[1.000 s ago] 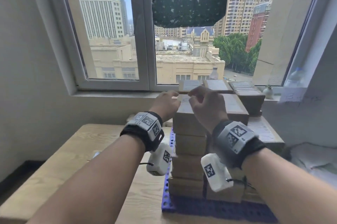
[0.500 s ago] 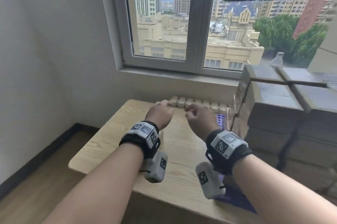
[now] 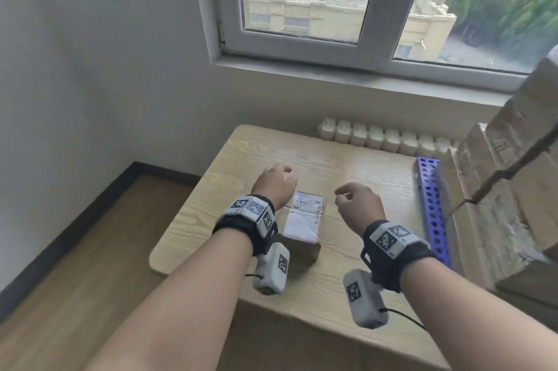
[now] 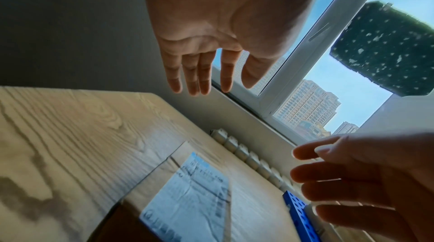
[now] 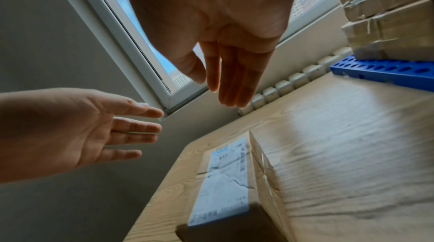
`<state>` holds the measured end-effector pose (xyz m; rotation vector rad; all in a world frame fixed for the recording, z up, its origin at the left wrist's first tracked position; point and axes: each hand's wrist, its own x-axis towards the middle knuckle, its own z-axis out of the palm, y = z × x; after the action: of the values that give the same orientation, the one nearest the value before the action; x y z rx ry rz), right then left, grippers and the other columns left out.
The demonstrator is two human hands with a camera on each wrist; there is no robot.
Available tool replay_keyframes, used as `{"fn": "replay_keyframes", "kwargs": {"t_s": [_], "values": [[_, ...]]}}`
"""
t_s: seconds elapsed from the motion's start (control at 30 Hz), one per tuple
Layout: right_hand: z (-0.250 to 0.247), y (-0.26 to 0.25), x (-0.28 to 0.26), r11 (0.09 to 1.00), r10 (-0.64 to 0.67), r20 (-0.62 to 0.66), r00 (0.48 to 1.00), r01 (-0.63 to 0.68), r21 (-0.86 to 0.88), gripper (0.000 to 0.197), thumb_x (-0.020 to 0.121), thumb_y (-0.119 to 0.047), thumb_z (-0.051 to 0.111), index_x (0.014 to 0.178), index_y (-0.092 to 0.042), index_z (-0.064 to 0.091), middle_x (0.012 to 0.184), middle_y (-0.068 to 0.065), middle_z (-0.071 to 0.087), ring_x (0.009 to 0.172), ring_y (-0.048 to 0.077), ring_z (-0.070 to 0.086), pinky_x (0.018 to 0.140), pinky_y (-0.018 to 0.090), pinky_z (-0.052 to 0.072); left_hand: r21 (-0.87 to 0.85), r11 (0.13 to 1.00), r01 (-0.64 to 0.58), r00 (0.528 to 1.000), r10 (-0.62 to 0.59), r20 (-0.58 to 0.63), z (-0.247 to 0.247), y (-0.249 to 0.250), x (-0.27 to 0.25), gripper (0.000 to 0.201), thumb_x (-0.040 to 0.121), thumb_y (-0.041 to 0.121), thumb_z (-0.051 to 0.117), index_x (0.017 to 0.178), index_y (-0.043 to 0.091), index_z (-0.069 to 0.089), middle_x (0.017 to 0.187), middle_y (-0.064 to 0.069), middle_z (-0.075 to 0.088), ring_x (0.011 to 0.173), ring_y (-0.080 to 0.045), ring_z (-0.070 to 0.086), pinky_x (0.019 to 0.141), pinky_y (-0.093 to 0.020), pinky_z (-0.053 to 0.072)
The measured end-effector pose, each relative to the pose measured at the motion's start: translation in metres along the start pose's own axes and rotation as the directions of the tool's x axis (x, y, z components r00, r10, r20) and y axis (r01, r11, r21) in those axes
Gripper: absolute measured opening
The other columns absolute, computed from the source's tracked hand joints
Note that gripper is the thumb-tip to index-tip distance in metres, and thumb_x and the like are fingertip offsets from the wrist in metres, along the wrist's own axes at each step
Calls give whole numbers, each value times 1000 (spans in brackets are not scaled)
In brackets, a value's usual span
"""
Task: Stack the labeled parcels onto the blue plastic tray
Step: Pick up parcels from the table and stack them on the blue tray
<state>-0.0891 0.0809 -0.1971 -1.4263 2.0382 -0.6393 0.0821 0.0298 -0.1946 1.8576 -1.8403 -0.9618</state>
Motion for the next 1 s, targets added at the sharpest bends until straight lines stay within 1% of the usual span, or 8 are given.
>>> {"fn": "replay_keyframes", "kwargs": {"t_s": [0.23, 0.4, 0.5, 0.6, 0.67, 0.73, 0.83, 1.0], "values": [[37, 22, 18, 977, 210, 108, 972, -206, -50, 38, 94, -23, 51, 131, -13, 56, 128, 7, 62, 115, 23, 57, 88, 27, 41, -63, 988, 144, 980, -134, 147, 30, -35, 38, 58, 99, 32, 45, 151, 11, 27, 149, -12, 42, 133, -28, 45, 110, -38, 37], [60, 33, 24, 948, 312, 201, 929, -318, -3, 45, 95, -20, 49, 139, -9, 48, 132, 10, 58, 111, 27, 61, 98, 37, 47, -78, 974, 214, 949, -189, 252, 47, -45, 48, 51, 99, 30, 45, 145, 8, 35, 144, -13, 47, 129, -30, 48, 107, -37, 39], [71, 38, 27, 934, 338, 232, 912, -355, 33, 50, 93, -20, 52, 141, -6, 45, 131, 11, 59, 112, 30, 61, 99, 38, 47, -72, 968, 242, 928, -209, 310, 63, -57, 56, 64, 82, 39, 52, 139, 13, 43, 133, -8, 58, 116, -28, 59, 101, -42, 46], [86, 56, 39, 909, 334, 283, 899, -387, 157, 72, 72, -34, 61, 138, -8, 51, 129, 10, 62, 111, 26, 63, 100, 44, 49, -87, 961, 262, 924, -224, 309, 87, -82, 72, 66, 67, 42, 49, 127, 17, 53, 122, -3, 65, 109, -25, 62, 98, -43, 49], [104, 85, 54, 890, 312, 310, 898, -391, 236, 81, 57, -42, 59, 132, -12, 57, 126, 8, 65, 108, 24, 65, 98, 46, 51, -98, 956, 275, 924, -235, 302, 82, -79, 63, 56, 72, 38, 51, 123, 16, 57, 119, -3, 67, 107, -25, 63, 98, -41, 50], [101, 77, 48, 878, 301, 312, 901, -390, 278, 71, 57, -40, 60, 124, -15, 63, 121, 4, 68, 107, 24, 66, 97, 47, 51, -97, 953, 287, 926, -250, 283, 79, -76, 56, 41, 85, 31, 53, 122, 15, 57, 117, -2, 66, 106, -24, 62, 96, -38, 49], [81, 43, 21, 899, 294, 306, 905, -371, 234, 16, 85, -18, 59, 98, -27, 64, 103, 3, 69, 95, 24, 66, 92, 48, 54, -104, 952, 286, 936, -254, 244, 83, -76, 51, 31, 92, 27, 50, 120, 16, 58, 114, 0, 65, 102, -23, 60, 90, -33, 48], [72, 41, -2, 911, 266, 359, 895, -355, 211, 21, 95, -13, 53, 112, -24, 56, 91, 3, 66, 83, 21, 61, 87, 47, 54, -119, 946, 301, 935, -269, 229, 96, -81, 37, 35, 94, 36, 48, 119, 15, 60, 116, 0, 65, 102, -24, 61, 94, -35, 48]]}}
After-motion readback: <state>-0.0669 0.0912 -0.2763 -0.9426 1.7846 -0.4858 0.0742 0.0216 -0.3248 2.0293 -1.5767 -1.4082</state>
